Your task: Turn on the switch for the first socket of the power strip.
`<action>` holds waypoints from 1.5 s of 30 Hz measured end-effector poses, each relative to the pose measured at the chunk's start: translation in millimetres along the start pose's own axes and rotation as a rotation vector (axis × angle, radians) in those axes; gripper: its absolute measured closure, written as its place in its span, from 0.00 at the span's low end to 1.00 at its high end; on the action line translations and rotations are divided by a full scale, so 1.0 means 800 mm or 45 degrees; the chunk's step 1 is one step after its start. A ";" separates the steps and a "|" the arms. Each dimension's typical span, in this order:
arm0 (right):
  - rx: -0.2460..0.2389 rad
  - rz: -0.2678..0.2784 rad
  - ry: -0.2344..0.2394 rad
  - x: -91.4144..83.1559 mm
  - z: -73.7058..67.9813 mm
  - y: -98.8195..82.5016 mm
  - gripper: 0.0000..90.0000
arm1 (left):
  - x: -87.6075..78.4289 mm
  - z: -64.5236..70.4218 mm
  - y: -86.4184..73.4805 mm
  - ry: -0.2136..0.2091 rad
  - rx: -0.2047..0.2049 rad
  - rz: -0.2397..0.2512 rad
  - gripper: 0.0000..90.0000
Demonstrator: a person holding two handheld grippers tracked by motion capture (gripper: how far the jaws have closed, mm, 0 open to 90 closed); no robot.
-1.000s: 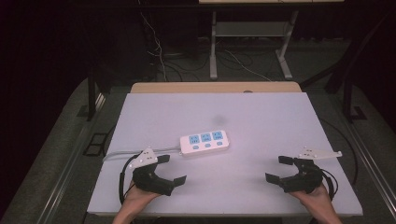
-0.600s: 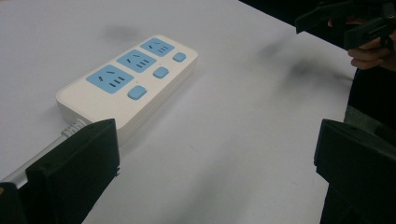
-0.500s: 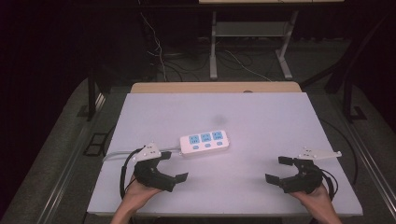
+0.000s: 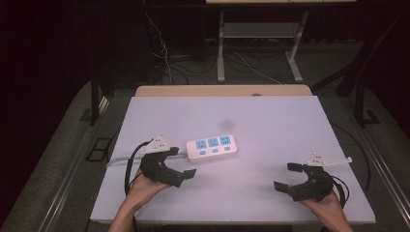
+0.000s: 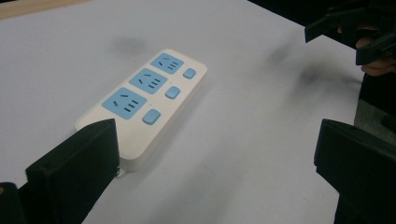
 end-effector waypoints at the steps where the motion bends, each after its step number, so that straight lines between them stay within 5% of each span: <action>1: -0.001 -0.003 0.000 0.000 0.000 0.000 0.00 | 0.001 -0.003 0.004 0.003 0.005 -0.008 0.00; 19: -0.006 -0.011 0.001 0.001 0.000 0.000 0.00 | 0.019 -0.022 0.035 0.030 0.037 -0.070 0.00; 45: -0.024 -0.026 0.002 0.003 -0.002 -0.001 0.00 | 0.046 -0.048 0.069 0.052 0.138 -0.274 0.00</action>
Point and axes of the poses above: each handheld gripper's, and its own axes: x roughly forward along the jaws, y roughly out of its top, z roughly to its right, the point moved 3 cm from there along x, roughly forward along the jaws, and after that the axes turned 1 degree about y, right-handed, at the moved point
